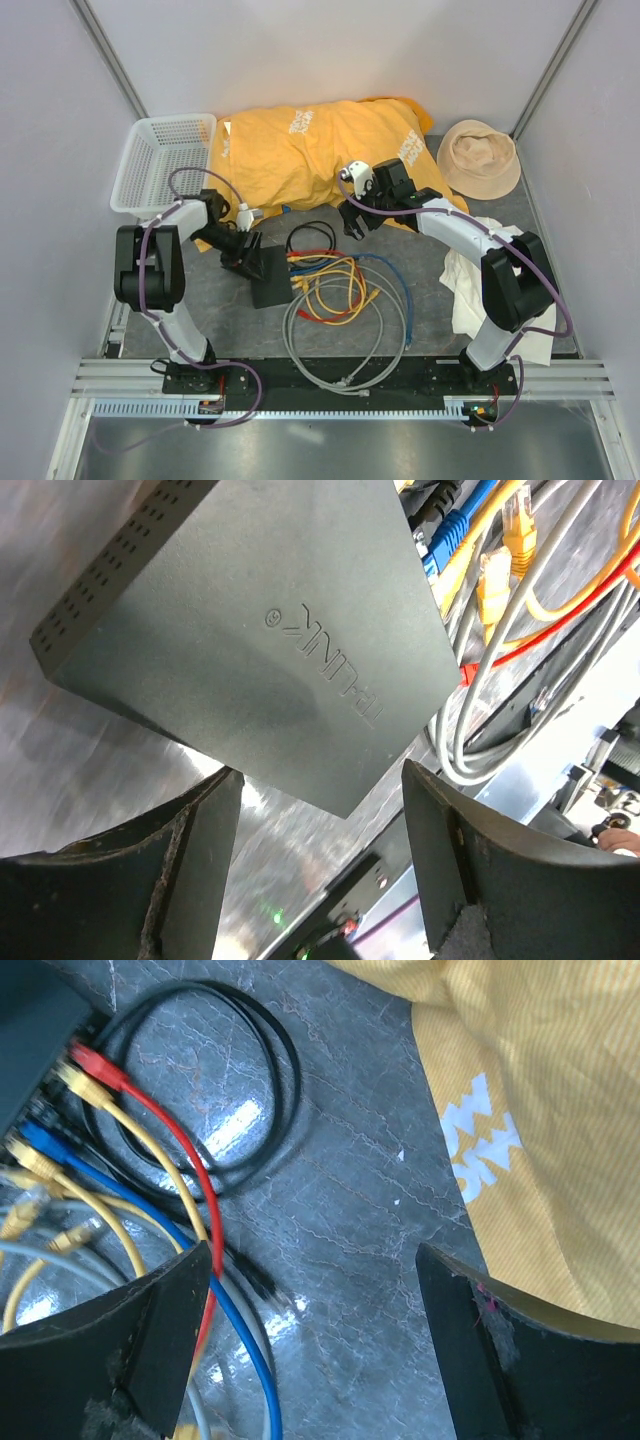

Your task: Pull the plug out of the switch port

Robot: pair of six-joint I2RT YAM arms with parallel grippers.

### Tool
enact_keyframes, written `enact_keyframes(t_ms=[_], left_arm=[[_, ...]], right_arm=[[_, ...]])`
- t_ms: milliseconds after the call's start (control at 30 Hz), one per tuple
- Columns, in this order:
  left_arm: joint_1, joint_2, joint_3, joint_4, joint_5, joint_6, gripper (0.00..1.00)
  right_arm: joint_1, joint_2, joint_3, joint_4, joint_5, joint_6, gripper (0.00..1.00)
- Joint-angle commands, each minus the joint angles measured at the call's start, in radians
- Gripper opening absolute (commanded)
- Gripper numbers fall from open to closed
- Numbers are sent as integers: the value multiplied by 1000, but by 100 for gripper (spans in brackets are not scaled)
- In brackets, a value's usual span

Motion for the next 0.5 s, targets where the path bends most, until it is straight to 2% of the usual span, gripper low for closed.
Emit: enact_keyframes(t_ms=[0, 67, 233, 467], left_arm=[[-102, 6, 38, 51, 103, -126, 71], [-139, 6, 35, 56, 97, -134, 71], [-146, -43, 29, 57, 49, -160, 73], [-134, -224, 41, 13, -44, -139, 77]], right_arm=[[4, -36, 2, -3, 6, -30, 92], [4, -41, 0, -3, 6, -33, 92], [2, -44, 0, -3, 6, -37, 93], [4, -20, 23, -38, -92, -69, 94]])
